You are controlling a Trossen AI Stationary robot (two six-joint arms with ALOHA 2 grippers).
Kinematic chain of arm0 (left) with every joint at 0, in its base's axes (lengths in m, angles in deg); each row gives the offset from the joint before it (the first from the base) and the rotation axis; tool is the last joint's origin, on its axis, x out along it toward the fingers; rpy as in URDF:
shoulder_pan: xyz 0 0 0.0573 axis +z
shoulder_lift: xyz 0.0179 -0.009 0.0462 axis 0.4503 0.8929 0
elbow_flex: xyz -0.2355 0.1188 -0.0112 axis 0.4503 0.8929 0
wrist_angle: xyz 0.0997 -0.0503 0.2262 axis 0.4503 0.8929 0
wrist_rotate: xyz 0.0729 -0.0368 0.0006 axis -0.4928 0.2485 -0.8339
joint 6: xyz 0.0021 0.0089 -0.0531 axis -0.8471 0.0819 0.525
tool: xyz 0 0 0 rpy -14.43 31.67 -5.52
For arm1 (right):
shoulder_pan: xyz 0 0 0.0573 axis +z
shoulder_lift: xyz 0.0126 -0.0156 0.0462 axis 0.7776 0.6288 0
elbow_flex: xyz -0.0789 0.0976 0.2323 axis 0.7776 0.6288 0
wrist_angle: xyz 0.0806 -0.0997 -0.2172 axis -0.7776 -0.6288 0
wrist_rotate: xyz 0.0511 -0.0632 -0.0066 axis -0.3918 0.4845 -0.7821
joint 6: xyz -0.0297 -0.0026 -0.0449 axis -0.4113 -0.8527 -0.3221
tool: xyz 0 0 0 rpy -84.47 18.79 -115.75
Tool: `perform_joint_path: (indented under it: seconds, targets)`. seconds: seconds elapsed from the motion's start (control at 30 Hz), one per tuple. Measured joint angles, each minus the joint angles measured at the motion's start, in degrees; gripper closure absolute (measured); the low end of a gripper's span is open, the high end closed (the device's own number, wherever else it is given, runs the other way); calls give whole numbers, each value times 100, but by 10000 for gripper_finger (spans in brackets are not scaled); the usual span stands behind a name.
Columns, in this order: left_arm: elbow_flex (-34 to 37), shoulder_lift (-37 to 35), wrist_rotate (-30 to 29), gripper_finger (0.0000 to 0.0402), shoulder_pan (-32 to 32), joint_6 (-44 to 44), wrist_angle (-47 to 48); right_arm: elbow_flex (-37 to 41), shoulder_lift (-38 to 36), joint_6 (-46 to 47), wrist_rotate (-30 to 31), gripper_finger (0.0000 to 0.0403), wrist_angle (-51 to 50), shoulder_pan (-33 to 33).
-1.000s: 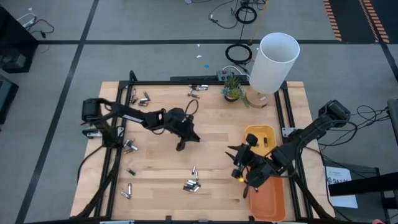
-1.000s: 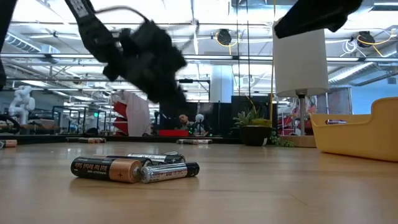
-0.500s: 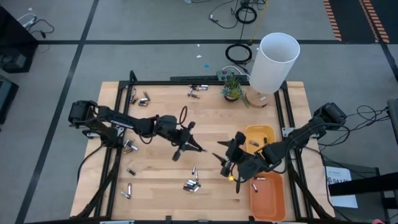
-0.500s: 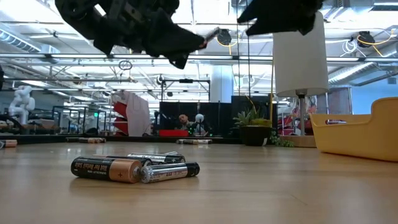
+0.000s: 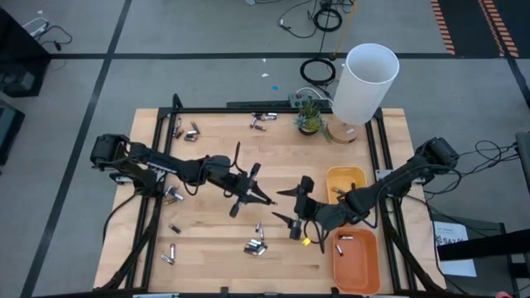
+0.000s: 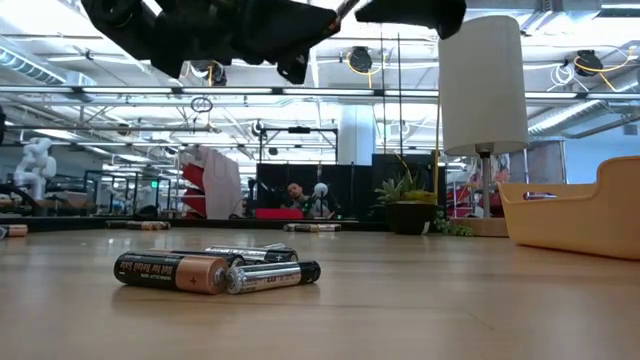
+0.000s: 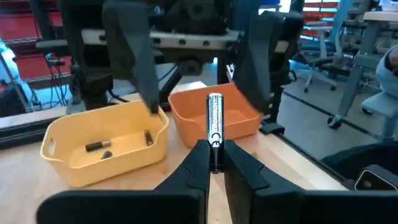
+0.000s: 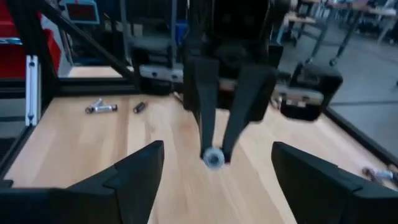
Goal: Sort batteries
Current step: Put the black battery into the orange bin
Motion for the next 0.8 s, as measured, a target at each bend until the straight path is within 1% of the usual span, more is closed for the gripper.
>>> perform_joint_path:
  seconds: [0.2, 0.53, 0.8]
  targets:
    - [0, 0, -22, 372, -47, 2, -153, 0, 0, -143, 6, 141, 111, -6]
    - [0, 0, -24, 372, -87, 15, -503, 0, 0, -293, -1, 225, 278, -38]
    - [0, 0, -217, 372, -96, 15, -533, 0, 0, -293, -3, 275, 281, -48]
